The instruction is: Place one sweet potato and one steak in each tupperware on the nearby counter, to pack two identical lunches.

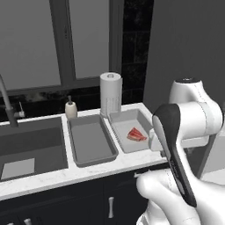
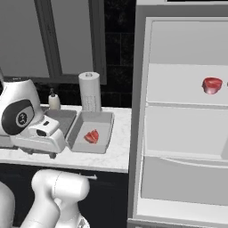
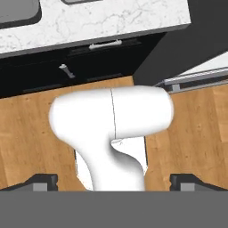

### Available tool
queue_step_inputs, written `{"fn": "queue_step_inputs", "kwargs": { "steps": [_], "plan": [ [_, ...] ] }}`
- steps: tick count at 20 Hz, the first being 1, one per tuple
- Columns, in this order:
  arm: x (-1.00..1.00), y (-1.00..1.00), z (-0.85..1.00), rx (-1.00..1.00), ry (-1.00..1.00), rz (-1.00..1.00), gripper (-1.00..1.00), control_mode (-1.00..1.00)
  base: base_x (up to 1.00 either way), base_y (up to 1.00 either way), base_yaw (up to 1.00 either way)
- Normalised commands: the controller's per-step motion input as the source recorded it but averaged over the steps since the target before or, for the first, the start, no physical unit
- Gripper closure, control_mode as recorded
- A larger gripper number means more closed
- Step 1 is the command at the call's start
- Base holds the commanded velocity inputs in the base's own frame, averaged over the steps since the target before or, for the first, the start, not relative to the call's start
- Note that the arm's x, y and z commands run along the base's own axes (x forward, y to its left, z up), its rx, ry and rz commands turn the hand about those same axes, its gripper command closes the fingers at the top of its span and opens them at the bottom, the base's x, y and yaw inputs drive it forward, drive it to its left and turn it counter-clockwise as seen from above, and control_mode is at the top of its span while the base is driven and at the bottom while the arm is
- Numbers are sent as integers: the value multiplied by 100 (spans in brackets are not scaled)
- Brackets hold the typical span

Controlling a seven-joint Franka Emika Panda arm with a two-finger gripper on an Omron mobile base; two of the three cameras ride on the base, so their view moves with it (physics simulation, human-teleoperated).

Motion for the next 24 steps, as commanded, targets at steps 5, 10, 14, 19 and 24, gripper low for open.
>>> {"fn": "queue_step_inputs", "kwargs": {
  "steps": [5,10,14,19,24],
  "plan": [
    [0,0,0,0,0,0,-100,100,-100,-44,-26],
    [0,0,0,0,0,0,-100,100,-86,-93,-36],
    [0,0,0,0,0,0,-100,100,-10,-100,-43],
    [0,0,0,0,0,0,-100,100,66,-76,-15],
    [0,0,0,0,0,0,-100,100,98,-18,5]
  ]
}}
